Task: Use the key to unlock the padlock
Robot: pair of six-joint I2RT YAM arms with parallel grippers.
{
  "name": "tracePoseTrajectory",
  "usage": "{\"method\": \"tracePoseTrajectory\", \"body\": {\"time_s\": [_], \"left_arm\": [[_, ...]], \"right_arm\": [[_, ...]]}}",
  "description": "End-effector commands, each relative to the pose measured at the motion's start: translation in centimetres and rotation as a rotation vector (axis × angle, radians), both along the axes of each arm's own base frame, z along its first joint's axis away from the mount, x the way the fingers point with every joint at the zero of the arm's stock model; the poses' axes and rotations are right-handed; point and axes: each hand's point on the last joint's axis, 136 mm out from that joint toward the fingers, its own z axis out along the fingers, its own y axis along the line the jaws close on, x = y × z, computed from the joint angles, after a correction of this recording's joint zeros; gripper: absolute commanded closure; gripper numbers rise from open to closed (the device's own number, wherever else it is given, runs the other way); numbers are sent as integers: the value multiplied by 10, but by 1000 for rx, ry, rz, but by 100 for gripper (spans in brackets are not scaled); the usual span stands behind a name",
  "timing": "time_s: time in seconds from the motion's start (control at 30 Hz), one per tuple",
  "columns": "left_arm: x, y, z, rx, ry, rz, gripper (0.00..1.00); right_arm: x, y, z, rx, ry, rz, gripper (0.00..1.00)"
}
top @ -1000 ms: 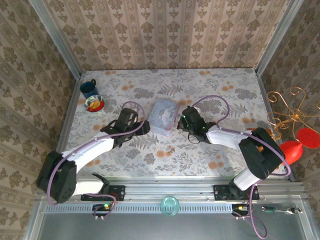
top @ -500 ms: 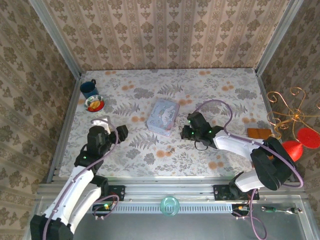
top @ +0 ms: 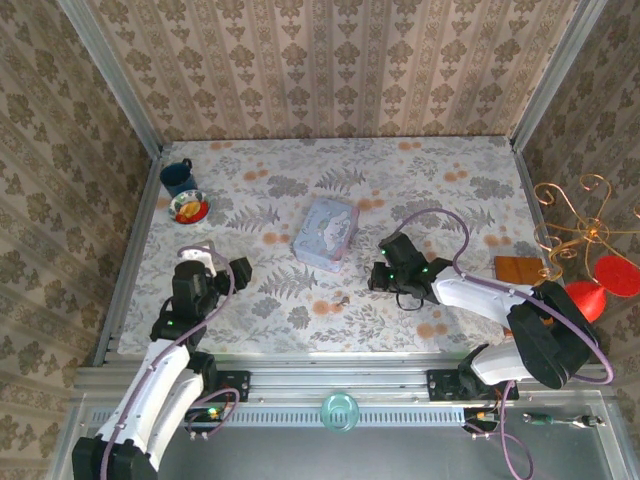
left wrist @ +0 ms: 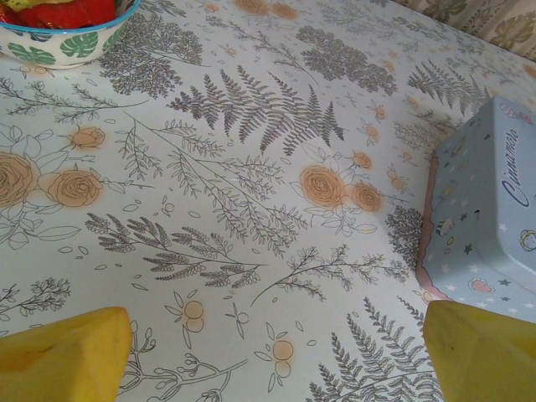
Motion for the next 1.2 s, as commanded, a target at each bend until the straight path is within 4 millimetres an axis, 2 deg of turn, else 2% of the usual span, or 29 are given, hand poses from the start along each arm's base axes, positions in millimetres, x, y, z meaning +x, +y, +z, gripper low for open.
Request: {"method": "tracePoseTrajectory", "body": {"time_s": [0.0,0.13,0.17,0.33,0.53,0.63,0.7,0.83,0.9,0.97,1.07,1.17], "left_arm": [[3,-1,5,-2,-38,-15,9],[3,-1,5,-5,-38,-13,8],[3,0,4,-5,-36,-9,3],[3,1,3,-7,-33,-3,0],[4,5,4,1,-32,20,0],[0,30,-3,51,61,157,0],[-4,47,-4,108,117,241,0],[-7,75,1,198,167,379,0],[-9,89,8,219,175,469,0],[-5,95,16,226,143,513,0],[9,100,32,226,46,547,0],[20,110,39,197,-73,637,0]], "right_arm": [[-8,-2,-6,-11,46,-2,96],[-9,-7,-4,-50,57,-8,82],[-9,-8,-3,-57,57,-3,81],[-8,-10,8,-63,27,5,73],[-4,-14,21,-91,-13,18,70],[-2,-7,35,-93,-62,106,64],[3,-10,48,-145,-106,155,61],[18,-26,70,-313,-211,218,55],[33,-39,86,-430,-287,209,50],[46,-45,99,-508,-367,209,44],[63,-53,113,-586,-518,180,43],[68,-52,117,-608,-691,204,40]]}}
